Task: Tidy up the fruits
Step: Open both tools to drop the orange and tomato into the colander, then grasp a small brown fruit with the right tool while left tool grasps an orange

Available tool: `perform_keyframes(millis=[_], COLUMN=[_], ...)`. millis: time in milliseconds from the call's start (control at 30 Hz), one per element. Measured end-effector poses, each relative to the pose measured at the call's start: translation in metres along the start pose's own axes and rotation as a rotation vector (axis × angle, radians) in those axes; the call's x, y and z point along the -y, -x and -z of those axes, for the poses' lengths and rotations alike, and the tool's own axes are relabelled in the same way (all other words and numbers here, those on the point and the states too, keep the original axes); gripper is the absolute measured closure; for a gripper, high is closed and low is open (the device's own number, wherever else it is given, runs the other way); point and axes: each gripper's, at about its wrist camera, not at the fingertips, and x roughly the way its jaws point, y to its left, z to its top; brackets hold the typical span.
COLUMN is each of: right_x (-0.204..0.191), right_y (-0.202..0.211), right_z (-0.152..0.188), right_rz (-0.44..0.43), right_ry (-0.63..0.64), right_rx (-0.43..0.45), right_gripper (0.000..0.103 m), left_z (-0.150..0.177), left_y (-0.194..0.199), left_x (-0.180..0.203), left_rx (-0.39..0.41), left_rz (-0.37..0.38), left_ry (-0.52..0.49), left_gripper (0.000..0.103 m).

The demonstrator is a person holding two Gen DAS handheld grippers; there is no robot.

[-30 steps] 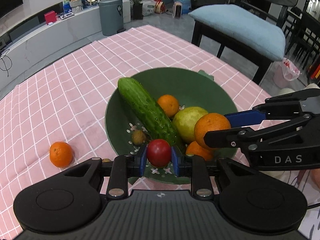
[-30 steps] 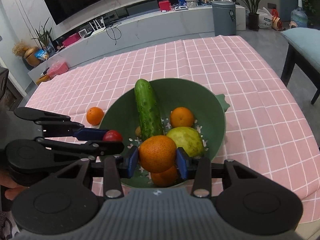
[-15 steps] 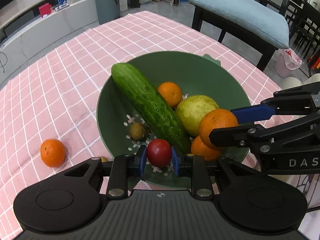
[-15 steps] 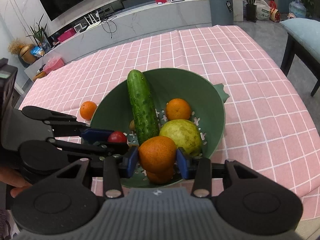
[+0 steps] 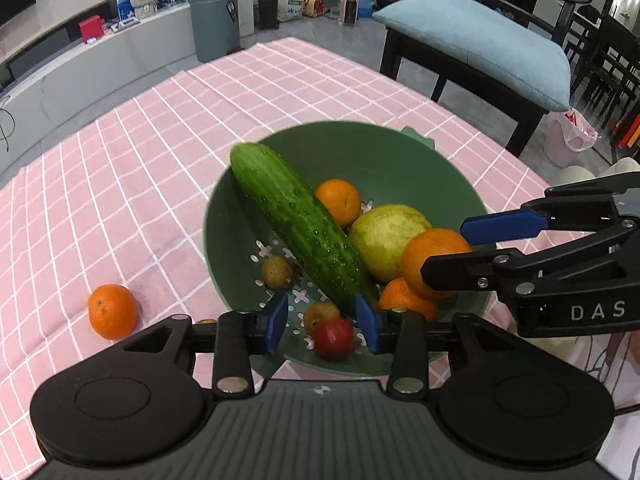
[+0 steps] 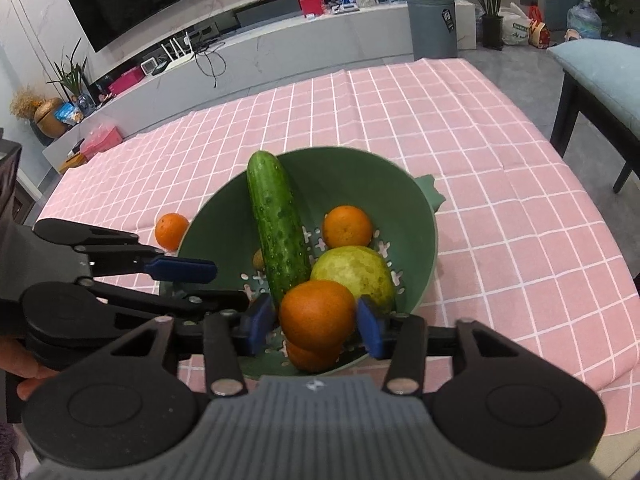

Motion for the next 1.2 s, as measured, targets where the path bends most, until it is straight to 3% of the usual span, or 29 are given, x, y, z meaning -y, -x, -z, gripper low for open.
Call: perform_keyframes(millis=[300,500,700,967,1200], right_x=[-0.008,-0.044,-0.098,-0.156,-0.177], right_y=[0.015,0.026,0.021,-0.023,-0.075], right_z=[-0.006,-0.019,-0.031,-0.036,-0.043], right_rz=[-0.002,-0.053,-0.123,-0.109,-0.107], right_ry=[0.044,0.233,0.515,0.918,1.016], right_rx=[0.059,0.108,0.102,-0.045,-0.244], right_gripper=[0.051,0.051,0.052,0.056,0.071], left_z=[0.005,0.016,0.035,0.058,0.068], left_y=[0.038,0.06,0.07,0.072,0.069], left_x=[-0.015,-0.036,-0.061,-0.092,-0.111], left_rx=[0.059,0.067,0.057,0.051,0.073], left_rz=[-0.047,-0.087,-0.131,-0.144,-0.129], left_ry=[0.005,0.015,0.051,0.113,0.143], left_gripper=[0.055,0.055,0.055,0.055,0.055])
